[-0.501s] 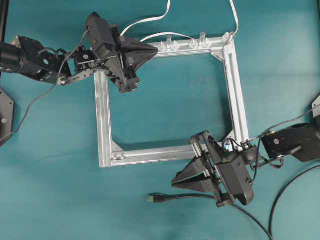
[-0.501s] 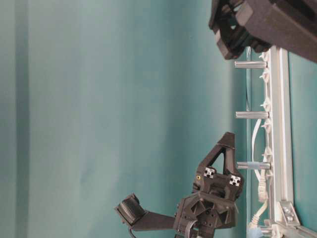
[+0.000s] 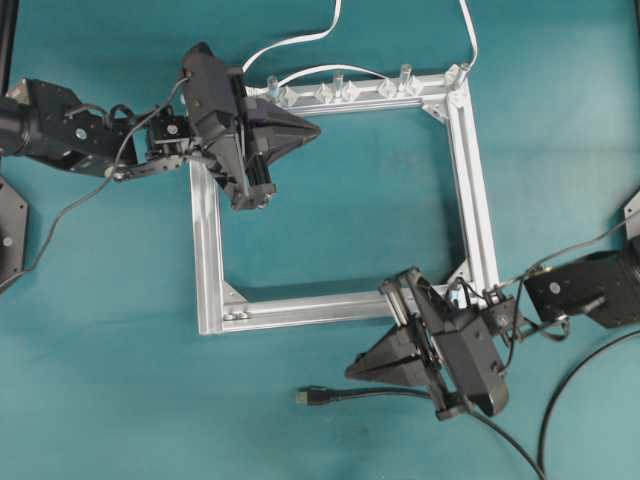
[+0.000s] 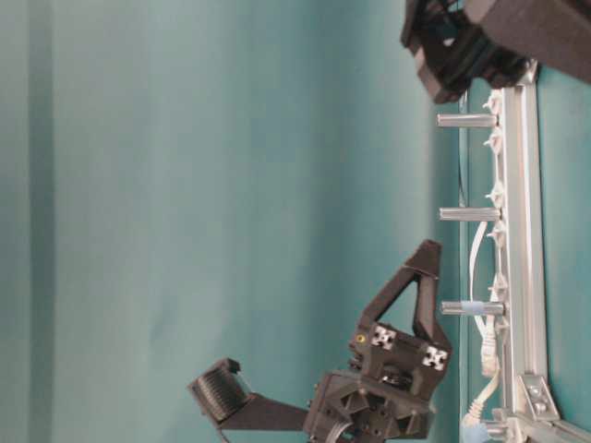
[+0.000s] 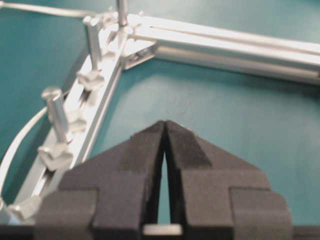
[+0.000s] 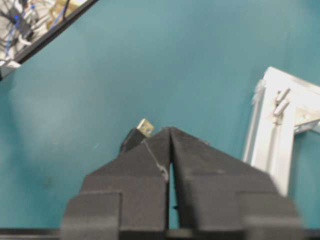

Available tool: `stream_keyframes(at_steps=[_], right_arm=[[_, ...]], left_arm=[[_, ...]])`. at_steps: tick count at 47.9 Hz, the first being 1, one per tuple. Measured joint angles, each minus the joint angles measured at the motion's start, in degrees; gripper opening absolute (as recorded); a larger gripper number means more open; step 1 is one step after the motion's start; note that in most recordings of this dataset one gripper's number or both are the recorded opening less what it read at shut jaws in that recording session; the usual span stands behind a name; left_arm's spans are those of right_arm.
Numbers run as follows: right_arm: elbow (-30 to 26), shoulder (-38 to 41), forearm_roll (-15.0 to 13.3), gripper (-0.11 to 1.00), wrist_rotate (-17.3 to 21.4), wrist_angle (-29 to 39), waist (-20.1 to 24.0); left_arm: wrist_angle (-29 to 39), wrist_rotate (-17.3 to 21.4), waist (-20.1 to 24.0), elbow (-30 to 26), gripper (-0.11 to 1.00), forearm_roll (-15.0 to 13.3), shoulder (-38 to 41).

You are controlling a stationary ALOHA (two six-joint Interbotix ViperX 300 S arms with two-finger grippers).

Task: Insert the wire through the string loop located on the right side.
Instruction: 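Open the right gripper and move it toward the black USB cable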

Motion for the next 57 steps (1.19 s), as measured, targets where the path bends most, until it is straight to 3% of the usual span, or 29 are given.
stream_keyframes(at_steps=[8,10,12,22,26,42,47,57], right_arm=[[-0.9,0.0,6.1,0.62,-0.4,0.8,1.4],[-1.1,0.1,7.6,0.74,-0.9,0.8,1.7],[-1.1,0.1,9.0,0.78,-1.1,0.8,1.8],[-1.1,0.1,12.9,0.77,-2.3,0.8,2.5],[-1.1,0.1,13.6,0.77,-2.3,0.8,2.5],[-1.1,0.1,14.9,0.77,-2.5,0.1,2.7],[-1.1,0.0,17.4,0.77,-2.5,-0.8,3.5],[-1.1,0.1,26.2,0.77,-5.5,-3.1,7.0]], left_arm=[[0.4,0.0,-0.6,0.0,0.01,0.0,-1.3],[1.0,0.0,-0.6,0.1,0.08,0.0,-1.7],[1.5,0.0,-0.6,0.0,0.18,0.0,-1.8],[4.9,-1.0,-0.6,0.0,0.73,0.0,-3.2],[5.8,-1.3,-0.7,0.0,0.87,0.0,-3.6],[6.9,-1.4,-0.7,0.0,0.89,0.0,-3.9],[7.0,-1.4,-0.7,0.0,0.89,0.0,-4.0],[7.0,-1.5,-0.7,0.0,0.89,0.0,-3.9]])
